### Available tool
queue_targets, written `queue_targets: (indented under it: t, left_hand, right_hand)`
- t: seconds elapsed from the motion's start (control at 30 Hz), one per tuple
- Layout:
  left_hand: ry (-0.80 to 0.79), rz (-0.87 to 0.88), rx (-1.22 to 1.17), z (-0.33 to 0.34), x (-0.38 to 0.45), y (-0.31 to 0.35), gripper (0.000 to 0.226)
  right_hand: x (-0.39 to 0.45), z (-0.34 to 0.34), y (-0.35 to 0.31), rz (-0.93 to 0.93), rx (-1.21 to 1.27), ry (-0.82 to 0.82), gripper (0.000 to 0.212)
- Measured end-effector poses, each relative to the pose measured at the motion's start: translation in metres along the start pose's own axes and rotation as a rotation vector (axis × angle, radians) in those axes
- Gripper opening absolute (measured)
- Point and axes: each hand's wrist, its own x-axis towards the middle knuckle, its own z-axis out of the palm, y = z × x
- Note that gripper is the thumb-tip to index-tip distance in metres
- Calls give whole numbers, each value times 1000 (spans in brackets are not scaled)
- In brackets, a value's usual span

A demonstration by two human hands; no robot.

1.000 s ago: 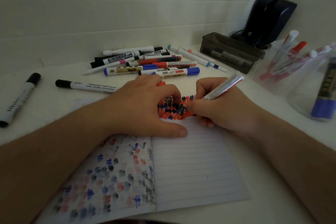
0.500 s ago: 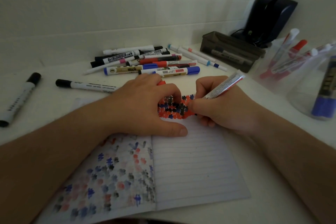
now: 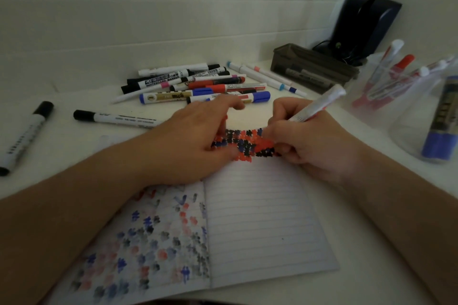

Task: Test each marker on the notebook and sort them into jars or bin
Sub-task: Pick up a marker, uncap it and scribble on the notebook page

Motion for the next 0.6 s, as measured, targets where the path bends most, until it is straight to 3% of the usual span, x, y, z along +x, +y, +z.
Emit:
queue_targets:
  t: [0.1,0.27,0.4,0.6]
  left_hand:
    - [85,-23,-158,0,1,-7,39]
    - [91,-17,-227,-3,1,-7,19]
    - [86,1,-182,-3,2,-7,12]
    - [111,28,-118,-2,2,-8,13]
  right_hand:
    - [1,-11,0,-57,251,-47,24]
    - [2,-15,1,-61,373,-67,5]
    - [2,-15,1,-41,412,-108,29]
    - [3,-12,2,-13,345,-73,32]
